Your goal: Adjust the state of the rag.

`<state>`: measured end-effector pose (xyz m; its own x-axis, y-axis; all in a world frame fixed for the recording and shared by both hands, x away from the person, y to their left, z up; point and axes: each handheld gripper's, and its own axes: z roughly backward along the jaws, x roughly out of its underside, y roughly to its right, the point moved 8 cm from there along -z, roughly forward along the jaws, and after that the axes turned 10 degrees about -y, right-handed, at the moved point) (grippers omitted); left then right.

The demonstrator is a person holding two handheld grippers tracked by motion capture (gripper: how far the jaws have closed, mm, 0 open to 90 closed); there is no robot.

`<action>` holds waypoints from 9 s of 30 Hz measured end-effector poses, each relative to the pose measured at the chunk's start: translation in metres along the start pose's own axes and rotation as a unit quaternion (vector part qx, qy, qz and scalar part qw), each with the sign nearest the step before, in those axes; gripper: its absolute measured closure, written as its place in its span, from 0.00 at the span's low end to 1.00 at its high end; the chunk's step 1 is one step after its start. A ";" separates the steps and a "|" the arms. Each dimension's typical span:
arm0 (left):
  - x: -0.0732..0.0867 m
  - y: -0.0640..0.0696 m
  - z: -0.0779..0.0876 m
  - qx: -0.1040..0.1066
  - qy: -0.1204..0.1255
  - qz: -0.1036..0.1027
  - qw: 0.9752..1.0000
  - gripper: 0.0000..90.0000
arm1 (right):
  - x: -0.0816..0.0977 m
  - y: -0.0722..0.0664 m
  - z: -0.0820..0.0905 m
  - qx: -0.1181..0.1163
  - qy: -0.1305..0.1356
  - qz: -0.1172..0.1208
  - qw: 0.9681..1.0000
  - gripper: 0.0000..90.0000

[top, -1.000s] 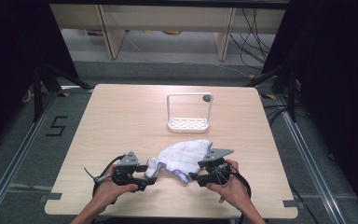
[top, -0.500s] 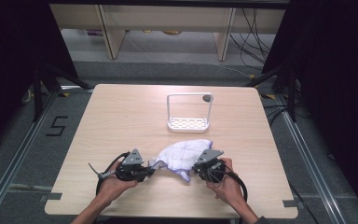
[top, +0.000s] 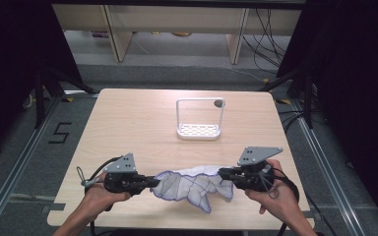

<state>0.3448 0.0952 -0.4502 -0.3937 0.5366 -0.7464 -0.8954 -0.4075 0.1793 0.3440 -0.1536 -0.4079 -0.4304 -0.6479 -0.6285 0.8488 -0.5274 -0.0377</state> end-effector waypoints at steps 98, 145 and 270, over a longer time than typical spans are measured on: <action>0.087 -0.004 -0.072 -0.089 -0.127 -0.007 0.988 0.96 | 0.135 -0.013 -0.079 0.002 -0.122 -0.068 0.990 0.96; 0.008 -0.166 -0.098 -0.151 -0.075 0.136 0.976 0.49 | 0.044 0.178 -0.112 0.108 -0.055 -0.175 0.977 0.45; 0.042 -0.108 -0.093 -0.105 -0.133 0.035 0.985 0.67 | 0.085 0.111 -0.106 0.066 -0.079 -0.145 0.984 0.57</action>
<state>0.4442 0.0931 -0.5603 -0.5182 0.6657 -0.5370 -0.8127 -0.5789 0.0666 0.4339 -0.2086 -0.5476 -0.6997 -0.5314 -0.4775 0.6407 -0.7624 -0.0905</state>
